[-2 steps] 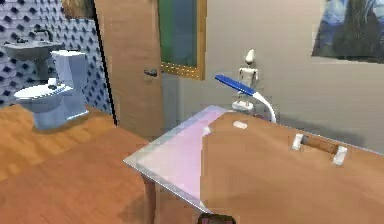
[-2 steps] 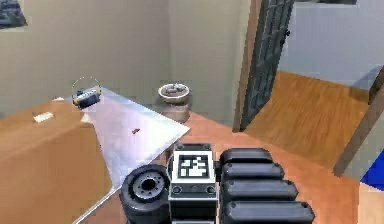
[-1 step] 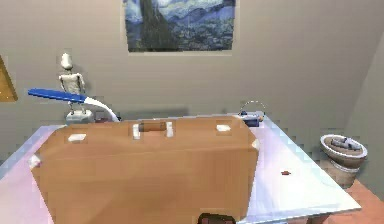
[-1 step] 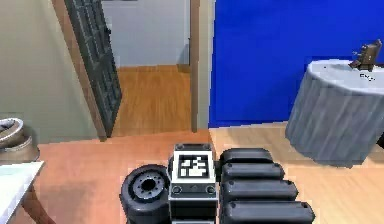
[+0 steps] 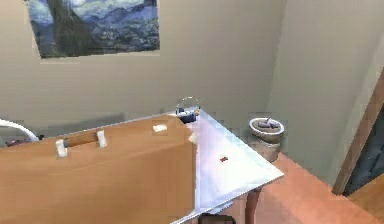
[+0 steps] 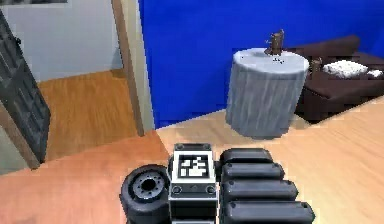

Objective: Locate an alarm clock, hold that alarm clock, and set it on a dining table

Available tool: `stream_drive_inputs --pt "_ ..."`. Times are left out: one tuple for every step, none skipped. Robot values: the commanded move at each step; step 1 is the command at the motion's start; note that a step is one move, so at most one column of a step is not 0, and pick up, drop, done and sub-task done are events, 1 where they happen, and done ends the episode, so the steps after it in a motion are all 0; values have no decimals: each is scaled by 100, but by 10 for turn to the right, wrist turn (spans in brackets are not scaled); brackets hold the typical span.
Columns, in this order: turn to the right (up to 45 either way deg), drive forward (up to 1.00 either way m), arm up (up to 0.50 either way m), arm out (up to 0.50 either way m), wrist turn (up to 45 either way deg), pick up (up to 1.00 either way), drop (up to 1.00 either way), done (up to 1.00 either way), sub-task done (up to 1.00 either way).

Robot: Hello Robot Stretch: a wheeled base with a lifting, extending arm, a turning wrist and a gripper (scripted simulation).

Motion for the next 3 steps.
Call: stream_drive_inputs --pt "-450 0 0 0 0 0 0 0 0" --pt "-450 0 0 0 0 0 0 0 0" --pt "-450 0 0 0 0 0 0 0 0"
